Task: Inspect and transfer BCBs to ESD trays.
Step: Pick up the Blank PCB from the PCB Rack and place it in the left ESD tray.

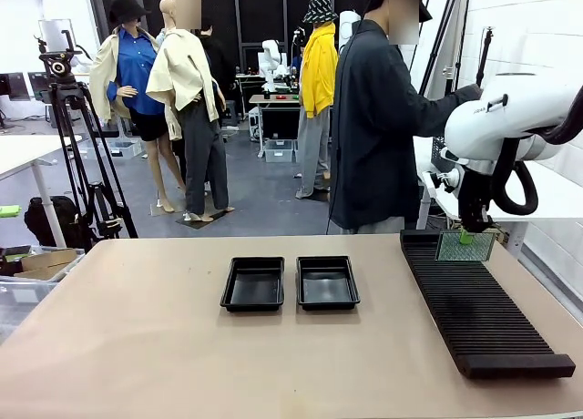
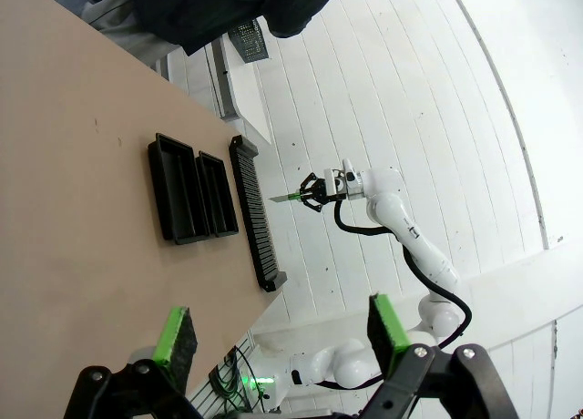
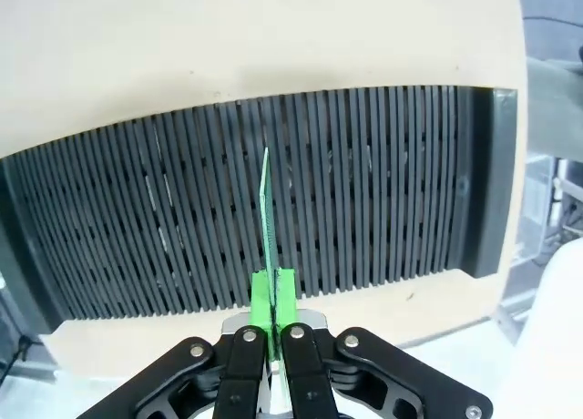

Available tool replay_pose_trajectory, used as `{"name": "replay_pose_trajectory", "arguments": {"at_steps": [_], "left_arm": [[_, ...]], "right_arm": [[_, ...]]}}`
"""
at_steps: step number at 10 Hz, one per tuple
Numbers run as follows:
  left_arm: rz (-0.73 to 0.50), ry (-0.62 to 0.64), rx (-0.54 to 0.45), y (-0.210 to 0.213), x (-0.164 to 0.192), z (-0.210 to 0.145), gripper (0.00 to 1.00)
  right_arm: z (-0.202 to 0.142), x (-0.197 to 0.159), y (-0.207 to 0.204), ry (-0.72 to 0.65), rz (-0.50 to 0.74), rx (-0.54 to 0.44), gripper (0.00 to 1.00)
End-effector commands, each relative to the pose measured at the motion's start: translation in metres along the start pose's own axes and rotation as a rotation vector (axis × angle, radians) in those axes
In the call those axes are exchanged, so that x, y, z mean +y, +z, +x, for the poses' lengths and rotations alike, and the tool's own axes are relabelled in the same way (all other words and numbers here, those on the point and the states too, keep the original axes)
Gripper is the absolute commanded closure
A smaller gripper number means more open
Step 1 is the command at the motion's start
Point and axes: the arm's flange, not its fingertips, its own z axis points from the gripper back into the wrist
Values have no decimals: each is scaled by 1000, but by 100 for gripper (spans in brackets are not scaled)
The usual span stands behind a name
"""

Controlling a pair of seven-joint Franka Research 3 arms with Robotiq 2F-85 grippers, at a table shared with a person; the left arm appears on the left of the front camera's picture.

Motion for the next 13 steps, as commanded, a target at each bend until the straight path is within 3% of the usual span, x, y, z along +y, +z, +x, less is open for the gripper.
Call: {"name": "replay_pose_trajectory", "arguments": {"at_steps": [1,6,10,12,13], "left_arm": [[0,-1,-5,2,-2,-1,0],[0,-1,-5,2,-2,-1,0],[0,-1,-5,2,-2,-1,0],[0,-1,-5,2,-2,-1,0],[0,-1,-5,2,-2,-1,0]], "right_arm": [[6,7,11,-27,11,31,100],[23,13,31,-347,42,7,100],[44,19,44,-771,58,-25,100],[56,24,52,-915,213,-85,100],[61,27,56,-992,216,-128,100]]}}
